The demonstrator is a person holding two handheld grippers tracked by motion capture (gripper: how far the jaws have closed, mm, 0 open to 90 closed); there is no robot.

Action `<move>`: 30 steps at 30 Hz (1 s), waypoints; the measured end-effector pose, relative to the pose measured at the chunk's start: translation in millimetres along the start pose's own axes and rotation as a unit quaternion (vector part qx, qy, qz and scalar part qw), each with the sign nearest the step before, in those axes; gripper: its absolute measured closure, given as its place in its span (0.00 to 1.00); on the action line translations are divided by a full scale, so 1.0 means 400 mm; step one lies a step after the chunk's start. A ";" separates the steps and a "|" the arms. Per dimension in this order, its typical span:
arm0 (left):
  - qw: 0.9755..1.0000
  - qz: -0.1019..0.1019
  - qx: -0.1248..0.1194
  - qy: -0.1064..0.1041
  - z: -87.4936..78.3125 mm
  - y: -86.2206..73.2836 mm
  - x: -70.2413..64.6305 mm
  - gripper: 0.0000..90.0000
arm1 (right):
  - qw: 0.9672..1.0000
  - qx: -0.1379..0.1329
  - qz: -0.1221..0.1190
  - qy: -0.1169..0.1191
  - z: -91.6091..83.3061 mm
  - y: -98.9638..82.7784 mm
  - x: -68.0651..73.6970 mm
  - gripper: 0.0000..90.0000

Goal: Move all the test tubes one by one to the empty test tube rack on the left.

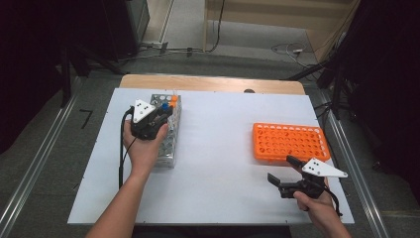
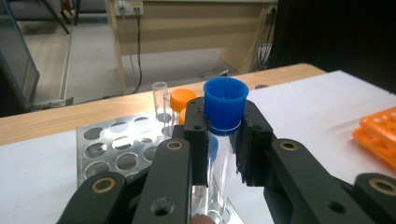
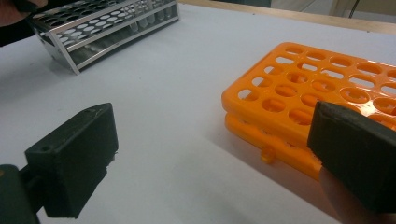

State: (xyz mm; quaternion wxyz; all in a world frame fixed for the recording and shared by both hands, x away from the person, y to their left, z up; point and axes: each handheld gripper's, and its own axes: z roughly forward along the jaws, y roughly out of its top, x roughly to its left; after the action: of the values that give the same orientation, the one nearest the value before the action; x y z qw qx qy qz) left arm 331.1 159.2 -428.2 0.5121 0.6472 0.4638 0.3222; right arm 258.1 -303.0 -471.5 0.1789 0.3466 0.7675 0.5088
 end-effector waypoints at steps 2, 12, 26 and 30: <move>1.000 0.001 0.008 0.003 0.003 -0.006 -0.003 0.85 | 1.000 0.000 0.000 0.001 0.000 0.000 0.000 0.01; 1.000 -0.002 0.022 -0.008 0.005 -0.008 -0.008 0.80 | 1.000 -0.001 0.000 -0.001 0.002 -0.001 0.000 0.01; 0.999 -0.021 0.013 -0.042 -0.017 -0.001 -0.015 0.49 | 1.000 -0.002 0.003 -0.003 0.001 -0.001 -0.004 0.01; 0.998 -0.019 0.011 -0.066 -0.041 -0.001 -0.025 0.32 | 1.000 -0.004 0.002 -0.004 0.001 -0.001 -0.008 0.01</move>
State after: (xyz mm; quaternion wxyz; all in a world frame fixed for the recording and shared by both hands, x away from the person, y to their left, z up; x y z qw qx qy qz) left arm 312.7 155.7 -423.8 0.5403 0.6638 0.4450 0.2635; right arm 260.3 -305.1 -472.2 0.1825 0.3499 0.7640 0.5105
